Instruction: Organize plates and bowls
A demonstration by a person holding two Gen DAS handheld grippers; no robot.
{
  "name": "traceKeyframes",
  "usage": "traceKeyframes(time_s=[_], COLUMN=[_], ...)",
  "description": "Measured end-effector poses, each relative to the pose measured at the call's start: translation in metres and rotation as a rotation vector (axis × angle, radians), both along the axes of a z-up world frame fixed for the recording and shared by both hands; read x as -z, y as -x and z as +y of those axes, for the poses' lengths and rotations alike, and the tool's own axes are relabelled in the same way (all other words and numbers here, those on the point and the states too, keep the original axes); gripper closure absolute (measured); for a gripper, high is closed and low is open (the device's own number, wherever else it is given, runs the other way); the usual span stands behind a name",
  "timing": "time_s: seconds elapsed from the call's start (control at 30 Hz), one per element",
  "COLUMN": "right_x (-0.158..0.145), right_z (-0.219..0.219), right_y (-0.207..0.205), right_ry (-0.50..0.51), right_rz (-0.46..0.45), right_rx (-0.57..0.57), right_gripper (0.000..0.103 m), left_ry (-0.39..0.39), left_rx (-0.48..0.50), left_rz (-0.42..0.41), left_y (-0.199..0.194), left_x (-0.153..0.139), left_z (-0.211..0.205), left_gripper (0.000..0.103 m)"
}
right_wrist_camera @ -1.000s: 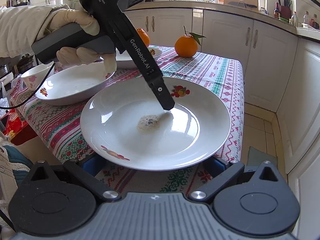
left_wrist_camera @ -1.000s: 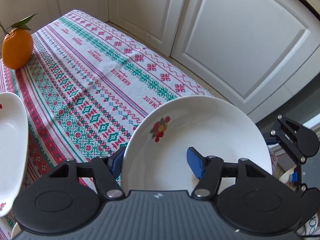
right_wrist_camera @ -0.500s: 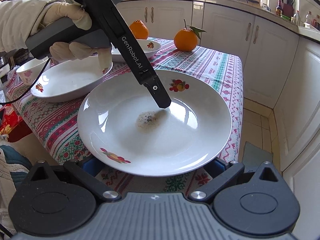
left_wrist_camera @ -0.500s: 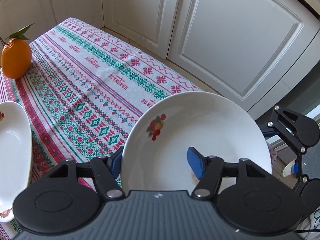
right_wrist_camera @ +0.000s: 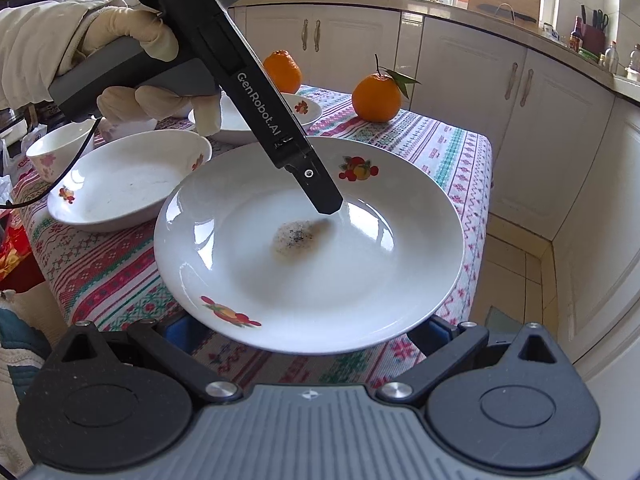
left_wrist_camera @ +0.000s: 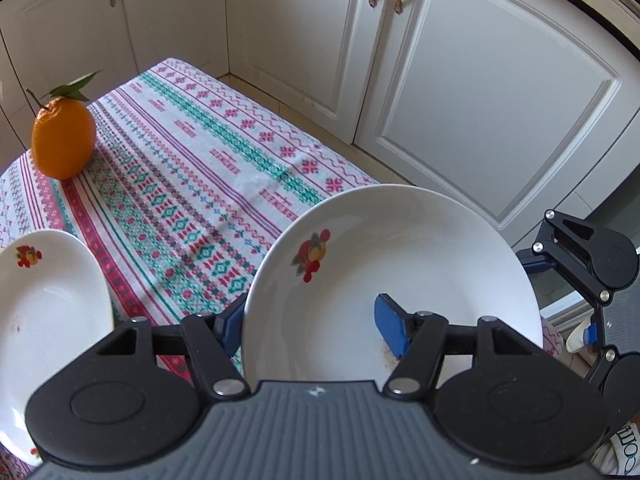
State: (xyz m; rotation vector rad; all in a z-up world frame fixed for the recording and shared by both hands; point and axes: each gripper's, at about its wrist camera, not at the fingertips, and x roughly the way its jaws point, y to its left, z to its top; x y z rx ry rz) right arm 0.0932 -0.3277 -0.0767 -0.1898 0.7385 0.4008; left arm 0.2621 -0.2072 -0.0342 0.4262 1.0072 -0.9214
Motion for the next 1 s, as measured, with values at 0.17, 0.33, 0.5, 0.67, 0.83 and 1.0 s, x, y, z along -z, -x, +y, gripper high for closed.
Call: traceKeyframes(time_s=[0.17,0.33,0.5,0.67,0.83,1.0], right_x=[0.000,0.001,0.001,0.005,0.009,0.013], right_z=[-0.003,-0.006,-0.010,-0.012,-0.016,-0.019], right_y=[-0.019,-0.036,-0.048,-0.063,-0.076,-0.085], right_ry=[0.004,-0.004,-0.001,0.011,0.015,0.018], right_rz=[0.000,0.005,0.002,0.012,0.024,0.028], right_rx=[-0.017,-0.027,-0.039,-0.040,-0.037,-0.029], right_gripper=[0.000,0.000,0.000,0.000,0.000,0.000], left_ry=[-0.001,-0.004,0.004,0.004,0.000,0.004], left_rx=[-0.019,-0.040,-0.061,-0.070,-0.074,-0.085], left_rz=[-0.011,-0.012,-0.008,-0.013,-0.013,-0.009], left_y=[-0.016,-0.036,-0.055,-0.069,-0.081,-0.091], left_x=[0.000,0.004,0.008,0.014,0.021,0.026], left_z=[-0.002,-0.003,-0.004,-0.009,-0.014,-0.017], left_gripper=[0.038,0.038,0.038,0.038,0.038,0.038])
